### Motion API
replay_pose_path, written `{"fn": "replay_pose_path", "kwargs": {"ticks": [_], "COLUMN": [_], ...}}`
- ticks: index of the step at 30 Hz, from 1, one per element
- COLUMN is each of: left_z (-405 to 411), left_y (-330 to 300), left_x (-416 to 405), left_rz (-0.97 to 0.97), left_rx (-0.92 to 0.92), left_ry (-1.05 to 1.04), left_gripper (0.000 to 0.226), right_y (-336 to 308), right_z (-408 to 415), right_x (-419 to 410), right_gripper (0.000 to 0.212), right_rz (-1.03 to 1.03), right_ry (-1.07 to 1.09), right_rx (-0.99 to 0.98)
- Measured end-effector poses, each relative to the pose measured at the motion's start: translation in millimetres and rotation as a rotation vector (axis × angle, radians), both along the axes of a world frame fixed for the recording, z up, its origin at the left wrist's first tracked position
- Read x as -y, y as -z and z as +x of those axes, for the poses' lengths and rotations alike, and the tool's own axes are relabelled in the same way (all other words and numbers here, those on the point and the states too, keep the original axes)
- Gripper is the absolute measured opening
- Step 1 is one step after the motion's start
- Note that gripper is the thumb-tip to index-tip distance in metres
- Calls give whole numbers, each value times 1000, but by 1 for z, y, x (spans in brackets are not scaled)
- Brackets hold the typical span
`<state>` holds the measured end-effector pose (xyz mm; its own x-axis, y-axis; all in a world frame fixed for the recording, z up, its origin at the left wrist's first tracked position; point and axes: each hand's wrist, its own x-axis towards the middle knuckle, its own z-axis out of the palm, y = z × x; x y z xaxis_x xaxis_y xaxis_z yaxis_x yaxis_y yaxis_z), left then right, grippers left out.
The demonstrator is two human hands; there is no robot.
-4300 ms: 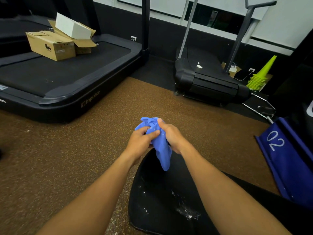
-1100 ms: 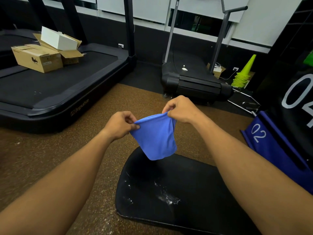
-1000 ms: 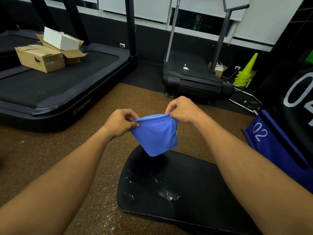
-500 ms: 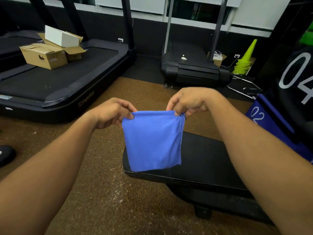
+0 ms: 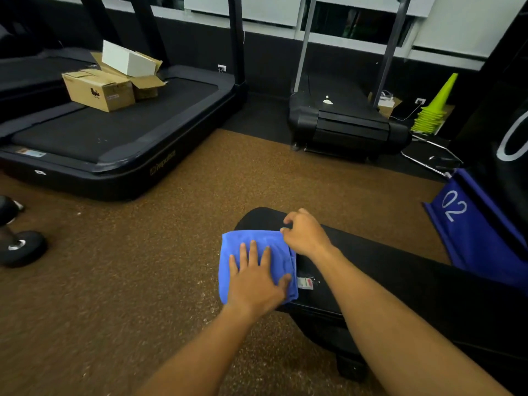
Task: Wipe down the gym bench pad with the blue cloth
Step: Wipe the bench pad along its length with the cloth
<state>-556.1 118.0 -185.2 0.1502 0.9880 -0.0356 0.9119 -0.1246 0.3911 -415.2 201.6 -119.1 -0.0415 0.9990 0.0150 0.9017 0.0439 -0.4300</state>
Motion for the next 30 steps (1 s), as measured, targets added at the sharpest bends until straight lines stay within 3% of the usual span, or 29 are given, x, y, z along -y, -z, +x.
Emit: {"fn": "replay_pose_path", "kwargs": {"ticks": [4, 8, 15, 19, 20, 23, 26, 30], "left_z": [16, 18, 15, -9, -14, -7, 10, 11], "left_y": [7, 8, 1, -13, -11, 3, 8, 4], "left_x": [-3, -15, -30, -41, -39, -12, -5, -26], "left_rz": [-12, -18, -69, -186, -154, -13, 1, -31], "left_rx": [-107, -123, -83, 285, 300, 60, 34, 8], "left_ry": [-57, -71, -41, -27, -59, -143, -223, -243], "left_gripper": [89, 79, 69, 65, 64, 81, 96, 93], "right_y": [5, 13, 18, 23, 23, 24, 25, 25], "right_z": [-1, -13, -26, -28, -29, -30, -25, -5], "right_x": [-15, -24, -17, -11, -10, -12, -21, -39], "right_gripper": [34, 39, 28, 21, 21, 22, 21, 21], "right_rz": [24, 50, 146, 198, 205, 201, 183, 219], "right_ry": [-26, -111, -252, -249, -234, -197, -174, -135], "right_rx": [33, -5, -106, -248, -267, -276, -241, -152]}}
